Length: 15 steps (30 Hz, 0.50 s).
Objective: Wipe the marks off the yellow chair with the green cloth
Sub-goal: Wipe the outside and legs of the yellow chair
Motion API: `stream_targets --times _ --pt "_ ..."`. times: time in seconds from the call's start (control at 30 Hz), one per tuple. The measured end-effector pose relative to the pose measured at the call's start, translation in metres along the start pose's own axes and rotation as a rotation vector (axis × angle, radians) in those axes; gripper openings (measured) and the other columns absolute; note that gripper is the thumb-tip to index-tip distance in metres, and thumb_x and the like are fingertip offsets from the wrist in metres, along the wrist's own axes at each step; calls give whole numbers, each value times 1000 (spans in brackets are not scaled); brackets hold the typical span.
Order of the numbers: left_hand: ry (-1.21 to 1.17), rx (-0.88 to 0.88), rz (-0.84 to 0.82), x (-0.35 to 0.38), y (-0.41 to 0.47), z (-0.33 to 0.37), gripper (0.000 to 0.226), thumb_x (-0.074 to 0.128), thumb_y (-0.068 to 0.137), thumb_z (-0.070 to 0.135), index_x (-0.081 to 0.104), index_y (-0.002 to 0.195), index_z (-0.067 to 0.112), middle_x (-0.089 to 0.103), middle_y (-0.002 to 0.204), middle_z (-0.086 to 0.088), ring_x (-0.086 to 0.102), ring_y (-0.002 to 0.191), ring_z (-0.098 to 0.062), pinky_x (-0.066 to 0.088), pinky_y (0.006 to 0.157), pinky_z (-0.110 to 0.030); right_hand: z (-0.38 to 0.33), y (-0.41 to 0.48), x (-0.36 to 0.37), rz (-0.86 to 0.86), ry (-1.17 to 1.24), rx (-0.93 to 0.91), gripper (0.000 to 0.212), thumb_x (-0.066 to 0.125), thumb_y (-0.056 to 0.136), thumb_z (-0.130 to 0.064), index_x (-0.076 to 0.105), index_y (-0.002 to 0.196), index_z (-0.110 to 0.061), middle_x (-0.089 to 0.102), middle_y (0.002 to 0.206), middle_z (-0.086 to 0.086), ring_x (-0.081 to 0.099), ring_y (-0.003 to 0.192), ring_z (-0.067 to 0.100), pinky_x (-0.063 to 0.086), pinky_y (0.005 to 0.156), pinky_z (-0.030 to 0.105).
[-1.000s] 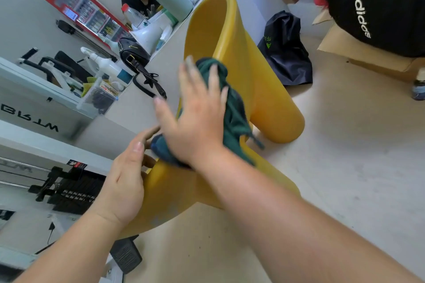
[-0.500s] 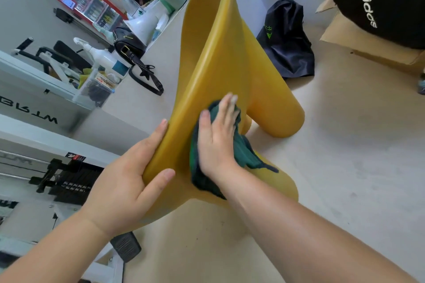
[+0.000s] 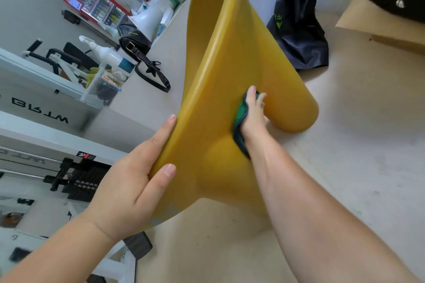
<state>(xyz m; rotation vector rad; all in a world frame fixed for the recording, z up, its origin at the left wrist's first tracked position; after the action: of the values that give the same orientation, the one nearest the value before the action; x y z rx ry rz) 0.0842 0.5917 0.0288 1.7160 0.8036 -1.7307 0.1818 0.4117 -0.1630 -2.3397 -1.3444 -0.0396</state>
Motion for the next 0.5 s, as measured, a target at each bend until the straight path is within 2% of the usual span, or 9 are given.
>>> stream_targets --times 0.03,0.07,0.13,0.2,0.27,0.3,0.37,0.4,0.5 --pt "-19 10 3 0 -1 0 62 30 92 59 13 151 53 46 141 31 53 118 1 47 89 -27 -1 -25 4 12 -67 -31 61 28 108 -8 -2 161 -11 -13 166 25 2 156 37 14 122 43" --pt "-34 25 9 -1 -2 1 60 29 93 57 14 151 53 42 143 34 51 122 0 46 94 -27 0 -50 15 27 -48 -78 61 26 110 -21 -8 161 -12 -15 168 20 -2 157 32 11 122 41" --pt "-55 49 21 0 -3 2 57 27 95 54 17 151 51 40 142 39 47 125 4 39 97 -14 -9 -99 27 27 -6 -234 71 15 106 -54 -16 160 -20 -18 170 3 -10 156 18 1 124 38" --pt "-78 62 44 0 -3 1 55 26 96 53 20 151 51 43 138 40 46 124 8 35 95 -6 -15 -118 35 50 -8 -400 79 7 97 -67 -22 158 -25 -25 167 -8 -19 154 13 -7 123 36" --pt "-87 75 73 0 -4 -2 53 24 96 54 21 149 55 44 132 45 45 120 13 33 92 -2 -8 -112 31 91 -73 -560 80 10 97 -73 -18 159 -30 -22 167 -12 -16 156 16 -2 123 37" --pt "-82 83 89 0 -4 -3 52 24 95 54 21 147 58 42 129 49 45 117 16 32 89 -1 -2 -97 26 109 -96 -538 82 14 95 -74 -15 160 -32 -16 169 -11 -8 157 19 6 124 40" --pt "-69 98 123 1 -4 -6 50 24 95 52 20 143 64 44 126 48 47 111 15 33 86 -3 21 -71 17 68 -168 -343 80 23 98 -70 -10 161 -32 -2 172 -3 10 156 25 23 122 48" --pt "-68 101 135 2 -4 -7 50 25 95 51 21 142 66 46 126 44 49 108 12 33 85 -5 35 -68 16 54 -206 -245 77 24 101 -65 -7 162 -29 6 171 1 17 155 27 25 119 50" --pt "-112 106 202 4 -3 -12 49 29 95 45 34 140 61 56 119 30 50 105 6 34 85 -7 80 -91 27 238 -185 -225 83 15 97 -70 10 163 -19 22 168 4 18 155 24 16 124 46"
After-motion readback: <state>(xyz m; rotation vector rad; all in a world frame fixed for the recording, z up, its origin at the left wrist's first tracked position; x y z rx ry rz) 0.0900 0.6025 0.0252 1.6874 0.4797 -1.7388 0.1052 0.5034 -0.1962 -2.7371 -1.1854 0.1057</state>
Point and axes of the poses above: each hand's wrist, its own y-axis towards the middle knuckle, its own x-axis out of the palm, z = x × y, the point moved 1 cm from there along y, towards the middle knuckle
